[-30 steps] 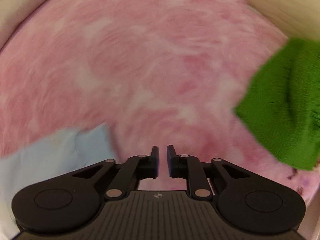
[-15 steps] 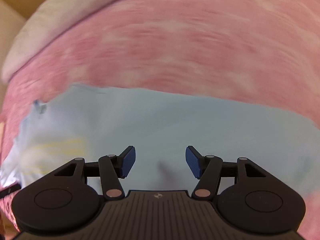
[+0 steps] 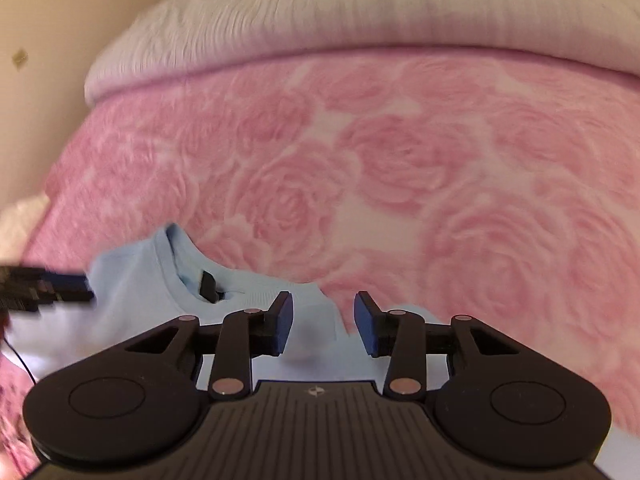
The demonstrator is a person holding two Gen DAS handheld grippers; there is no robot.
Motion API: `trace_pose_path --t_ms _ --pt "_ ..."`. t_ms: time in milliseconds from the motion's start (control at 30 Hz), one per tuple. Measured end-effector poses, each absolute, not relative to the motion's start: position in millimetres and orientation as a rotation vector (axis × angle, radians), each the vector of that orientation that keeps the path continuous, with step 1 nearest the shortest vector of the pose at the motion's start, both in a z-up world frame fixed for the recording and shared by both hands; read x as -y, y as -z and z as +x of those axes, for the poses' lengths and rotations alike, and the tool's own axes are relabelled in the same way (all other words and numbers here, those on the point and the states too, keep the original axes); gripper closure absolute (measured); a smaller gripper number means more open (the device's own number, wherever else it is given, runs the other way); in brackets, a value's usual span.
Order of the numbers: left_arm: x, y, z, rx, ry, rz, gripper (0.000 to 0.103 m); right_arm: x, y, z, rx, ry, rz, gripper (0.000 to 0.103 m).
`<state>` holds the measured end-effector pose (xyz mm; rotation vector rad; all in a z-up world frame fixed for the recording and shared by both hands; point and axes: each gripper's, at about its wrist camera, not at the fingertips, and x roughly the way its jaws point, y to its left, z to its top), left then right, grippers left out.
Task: Fold clothes
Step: 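Grasp the collar with both grippers and pull the sweatshirt straight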
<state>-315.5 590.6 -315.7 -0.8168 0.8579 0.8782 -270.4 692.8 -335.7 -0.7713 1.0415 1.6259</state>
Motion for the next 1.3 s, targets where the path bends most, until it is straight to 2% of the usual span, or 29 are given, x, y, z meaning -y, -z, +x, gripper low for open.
trace_pose_path --t_ms 200,233,267,300,333,400,433,533,600,633,667,733,833,900,1033,1100,1133,1300 --pt "-620.7 346.3 -330.8 -0.912 -0.91 -0.799 0.038 -691.4 374.8 -273.4 -1.054 -1.605 -0.91 0.053" --pt "-622.9 351.9 -331.5 -0.932 -0.925 -0.79 0.038 -687.6 375.8 -277.1 -1.024 -1.619 -0.934 0.063" --pt "-624.5 358.0 -331.6 -0.949 -0.933 -0.783 0.039 -684.5 375.3 -281.1 -0.986 -1.637 -0.963 0.084" --pt "-623.0 361.4 -331.6 -0.948 -0.936 -0.764 0.041 -682.8 373.6 -283.2 -0.975 -1.661 -0.978 0.097" --pt "-621.5 364.5 -331.6 -0.948 -0.938 -0.743 0.046 -681.8 369.0 -285.2 -0.962 -1.676 -0.983 0.098" --pt "-619.6 362.0 -332.2 -0.924 -0.929 -0.714 0.083 -681.1 354.0 -287.6 -0.834 -1.672 -0.963 0.099" --pt "-620.4 360.1 -333.9 -0.903 -0.92 -0.722 0.09 -683.2 342.8 -285.7 -0.759 -1.665 -0.914 0.1" --pt "-621.9 356.8 -339.1 -0.856 -0.943 -0.735 0.087 -692.7 325.6 -279.4 -0.681 -1.65 -0.804 0.102" --pt "-620.4 356.3 -340.3 -0.851 -0.972 -0.74 0.076 -698.9 341.2 -285.0 -0.666 -1.588 -0.889 0.096" --pt "-618.9 355.7 -340.7 -0.851 -0.985 -0.745 0.076 -699.2 349.9 -286.2 -0.641 -1.525 -0.935 0.068" --pt "-615.3 352.6 -343.5 -0.843 -0.989 -0.748 0.075 -698.3 358.4 -286.5 -0.609 -1.447 -0.978 0.055" --pt "-608.2 346.2 -349.1 -0.829 -0.998 -0.756 0.071 -681.6 355.3 -265.2 -0.601 -1.372 -0.913 0.06" --pt "-591.0 333.8 -365.2 -0.789 -0.956 -0.808 0.07 -636.1 334.0 -202.5 -0.794 -1.311 -0.642 0.059" --pt "-575.8 332.8 -371.7 -0.79 -0.915 -0.831 0.07 -596.8 328.4 -158.1 -0.903 -1.322 -0.56 0.059" --pt "-542.5 343.2 -379.5 -0.84 -0.853 -0.845 0.061 -533.1 351.1 -110.2 -0.898 -1.314 -0.779 0.062" --pt "-525.9 348.4 -383.4 -0.865 -0.821 -0.851 0.061 -503.4 370.7 -82.1 -0.897 -1.217 -0.871 0.06" --pt "-517.6 351.0 -385.3 -0.877 -0.806 -0.854 0.062 -484.8 374.3 -63.7 -0.903 -1.183 -0.846 0.046" --pt "-486.9 333.0 -417.7 -0.854 -0.871 -0.934 0.058 -419.2 342.2 -22.8 -0.972 -1.028 -0.724 0.049"
